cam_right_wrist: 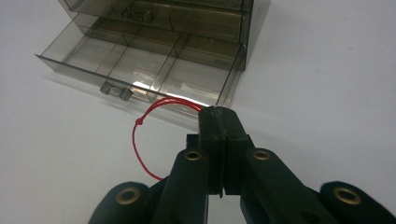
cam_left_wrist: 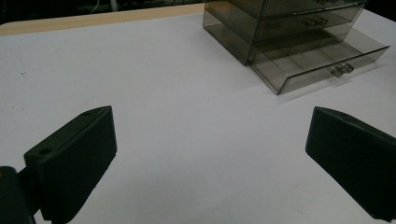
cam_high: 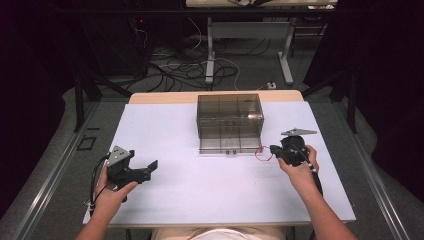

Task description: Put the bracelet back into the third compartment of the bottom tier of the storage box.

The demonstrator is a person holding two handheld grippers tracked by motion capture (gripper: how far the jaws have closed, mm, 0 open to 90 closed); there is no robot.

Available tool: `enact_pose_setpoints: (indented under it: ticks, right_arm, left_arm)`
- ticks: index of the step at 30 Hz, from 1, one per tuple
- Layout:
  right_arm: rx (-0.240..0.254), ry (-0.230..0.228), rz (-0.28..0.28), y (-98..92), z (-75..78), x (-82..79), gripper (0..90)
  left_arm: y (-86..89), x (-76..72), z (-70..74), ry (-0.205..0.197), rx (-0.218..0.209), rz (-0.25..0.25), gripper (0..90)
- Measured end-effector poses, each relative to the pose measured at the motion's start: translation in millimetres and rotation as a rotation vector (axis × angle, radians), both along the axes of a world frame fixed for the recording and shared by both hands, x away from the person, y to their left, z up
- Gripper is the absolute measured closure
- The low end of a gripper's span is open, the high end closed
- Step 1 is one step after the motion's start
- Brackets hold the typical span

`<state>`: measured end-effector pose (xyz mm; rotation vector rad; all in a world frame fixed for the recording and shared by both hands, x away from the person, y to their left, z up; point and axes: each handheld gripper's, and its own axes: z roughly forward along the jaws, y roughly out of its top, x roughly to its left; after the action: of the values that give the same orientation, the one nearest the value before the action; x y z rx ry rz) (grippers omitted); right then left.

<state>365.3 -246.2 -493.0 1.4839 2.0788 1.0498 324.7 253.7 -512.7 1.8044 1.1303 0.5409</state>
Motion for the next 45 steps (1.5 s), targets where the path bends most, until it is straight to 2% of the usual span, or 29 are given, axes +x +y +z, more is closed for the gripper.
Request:
enact_pose_setpoints:
  ticks: [7,14,16,22,32,45]
  right_arm:
    - [0.014,-0.068,-0.004,-0.6,3.7,-2.2,90.0]
    - [0.026,-0.091,-0.012,-0.2,5.1,-3.6,90.0]
    - [0.022,-0.110,-0.010,0.2,5.6,-3.3,90.0]
    - [0.029,-0.116,-0.014,2.6,7.7,-2.6,90.0]
    - [0.011,-0.143,0.005,8.5,13.7,3.1,90.0]
    - [0.002,-0.144,0.009,19.5,20.0,21.0,90.0]
  left_arm:
    - [0.2,0.1,0.0,-0.001,0.002,0.000,2.0]
    - [-0.2,0.0,-0.1,0.001,-0.004,0.001,1.9]
    - [-0.3,0.0,-0.2,0.001,-0.004,0.001,1.9]
    - [-0.3,0.3,-0.5,-0.001,0.001,-0.001,1.9]
    - [-0.3,0.4,-0.8,0.001,-0.001,0.003,1.9]
    - [-0.5,0.4,-1.1,0.003,-0.009,0.006,1.9]
